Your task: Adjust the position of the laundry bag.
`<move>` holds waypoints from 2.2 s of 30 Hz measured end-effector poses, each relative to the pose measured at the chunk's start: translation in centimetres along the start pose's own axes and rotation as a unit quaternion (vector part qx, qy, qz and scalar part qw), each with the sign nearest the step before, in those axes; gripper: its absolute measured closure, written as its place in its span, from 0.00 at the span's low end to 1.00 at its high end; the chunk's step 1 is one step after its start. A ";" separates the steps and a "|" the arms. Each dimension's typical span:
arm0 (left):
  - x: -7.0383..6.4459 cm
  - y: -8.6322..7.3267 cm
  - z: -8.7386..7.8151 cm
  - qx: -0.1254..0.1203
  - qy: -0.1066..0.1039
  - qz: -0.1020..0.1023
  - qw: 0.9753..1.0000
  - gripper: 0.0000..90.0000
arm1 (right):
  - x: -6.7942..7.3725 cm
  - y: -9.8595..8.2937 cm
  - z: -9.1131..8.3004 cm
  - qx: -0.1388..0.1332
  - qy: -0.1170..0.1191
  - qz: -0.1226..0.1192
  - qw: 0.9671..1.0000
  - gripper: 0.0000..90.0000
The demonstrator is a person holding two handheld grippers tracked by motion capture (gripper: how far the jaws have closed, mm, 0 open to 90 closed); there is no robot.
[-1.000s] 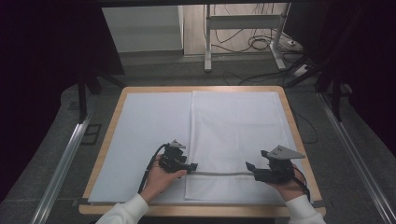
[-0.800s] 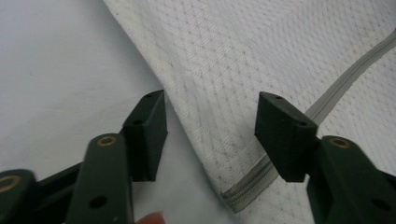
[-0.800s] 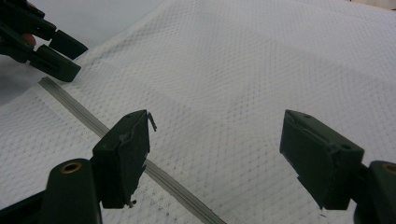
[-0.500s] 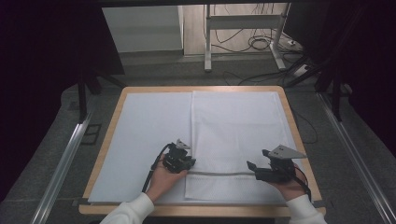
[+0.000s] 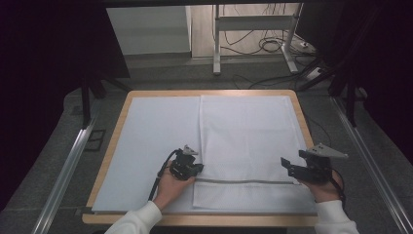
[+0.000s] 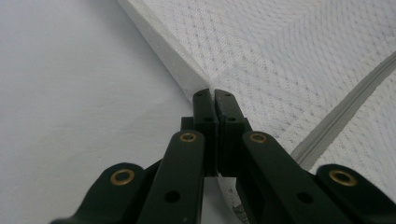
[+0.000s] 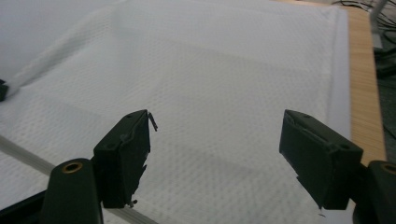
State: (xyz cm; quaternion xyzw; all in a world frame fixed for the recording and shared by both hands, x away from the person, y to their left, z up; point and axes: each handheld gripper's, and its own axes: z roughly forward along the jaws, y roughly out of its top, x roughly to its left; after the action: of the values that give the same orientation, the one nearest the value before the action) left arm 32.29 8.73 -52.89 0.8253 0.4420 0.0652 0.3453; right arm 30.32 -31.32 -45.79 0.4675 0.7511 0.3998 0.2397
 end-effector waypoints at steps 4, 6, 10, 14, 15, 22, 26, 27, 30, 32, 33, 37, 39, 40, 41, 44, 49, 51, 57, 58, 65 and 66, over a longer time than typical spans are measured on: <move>0.2 0.0 -0.3 -0.005 -0.006 -0.006 1.000 0.99 | -1.2 -0.2 -0.2 0.009 -0.025 0.018 0.999 0.27; 0.2 -0.1 -0.3 -0.007 -0.008 -0.010 1.000 0.99 | -1.9 -0.2 -0.3 0.014 -0.035 0.030 0.999 0.28; 0.3 -0.1 -0.4 -0.007 -0.011 -0.012 1.000 0.99 | -3.0 -0.3 -0.5 0.022 -0.044 0.035 0.998 0.33; 0.3 -0.1 -0.4 -0.011 -0.012 -0.016 1.000 0.99 | -3.8 -0.4 -0.2 0.036 -0.040 0.040 0.998 0.37; 0.3 -0.2 -0.4 -0.010 -0.012 -0.014 1.000 0.99 | -4.0 -0.5 0.0 0.040 -0.039 0.041 0.998 0.38; 0.3 -0.2 -0.3 -0.011 -0.013 -0.015 1.000 0.99 | -4.9 -1.2 0.9 0.069 -0.051 0.049 0.995 0.38; 0.3 -0.2 -0.4 -0.013 -0.014 -0.016 1.000 0.99 | -5.5 -1.7 1.3 0.082 -0.055 0.056 0.994 0.39; 0.3 -0.2 -0.4 -0.013 -0.014 -0.016 1.000 0.99 | -5.5 -1.7 1.3 0.082 -0.055 0.056 0.994 0.39; 0.3 -0.2 -0.4 -0.012 -0.014 -0.016 1.000 0.99 | -5.8 -2.0 1.5 0.091 -0.056 0.063 0.992 0.40; 0.3 -0.2 -0.4 -0.012 -0.015 -0.015 1.000 0.99 | -6.0 -2.1 1.6 0.095 -0.055 0.064 0.992 0.41; 0.3 -0.2 -0.4 -0.014 -0.016 -0.014 1.000 0.99 | -6.2 -2.2 1.8 0.100 -0.053 0.064 0.992 0.42; 0.3 -0.1 -0.5 -0.017 -0.016 -0.011 1.000 0.99 | -6.4 -2.3 2.1 0.105 -0.053 0.069 0.991 0.42; 0.3 -0.1 -0.5 -0.016 -0.016 -0.010 1.000 0.99 | -6.6 -2.4 2.3 0.108 -0.055 0.071 0.990 0.43; 0.3 -0.1 -0.5 -0.016 -0.017 -0.010 1.000 0.99 | -6.6 -2.4 2.4 0.110 -0.056 0.072 0.990 0.43; 0.3 -0.1 -0.5 -0.016 -0.017 -0.010 1.000 0.99 | -6.7 -2.4 2.5 0.114 -0.057 0.073 0.989 0.43; 0.3 -0.1 -0.5 -0.017 -0.018 -0.011 1.000 0.99 | -6.8 -2.5 2.8 0.120 -0.058 0.074 0.988 0.43; 0.3 -0.1 -0.5 -0.015 -0.017 -0.008 1.000 0.99 | -6.8 -2.7 3.1 0.125 -0.056 0.076 0.988 0.48; 0.3 -0.1 -0.5 -0.016 -0.019 -0.007 1.000 0.99 | -6.7 -2.8 3.5 0.132 -0.055 0.072 0.987 0.50; 0.4 -0.1 -0.6 -0.016 -0.021 -0.006 1.000 0.99 | -6.5 -2.8 3.9 0.144 -0.053 0.068 0.986 0.55; 0.4 -0.1 -0.6 -0.016 -0.021 -0.005 1.000 0.99 | -6.5 -2.8 3.9 0.147 -0.051 0.067 0.986 0.56; 0.4 -0.1 -0.6 -0.015 -0.024 -0.003 1.000 0.99 | -6.1 -2.8 4.0 0.154 -0.050 0.045 0.986 0.66; 0.4 -0.1 -0.5 -0.014 -0.024 -0.003 1.000 0.99 | -5.9 -2.8 4.0 0.157 -0.058 0.033 0.985 0.72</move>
State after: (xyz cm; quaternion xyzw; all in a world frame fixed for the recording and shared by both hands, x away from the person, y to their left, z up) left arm 32.23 9.31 -52.61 0.8203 0.4353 0.0501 0.3675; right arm 34.49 -35.71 -50.44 0.5468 0.7732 0.2565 0.1932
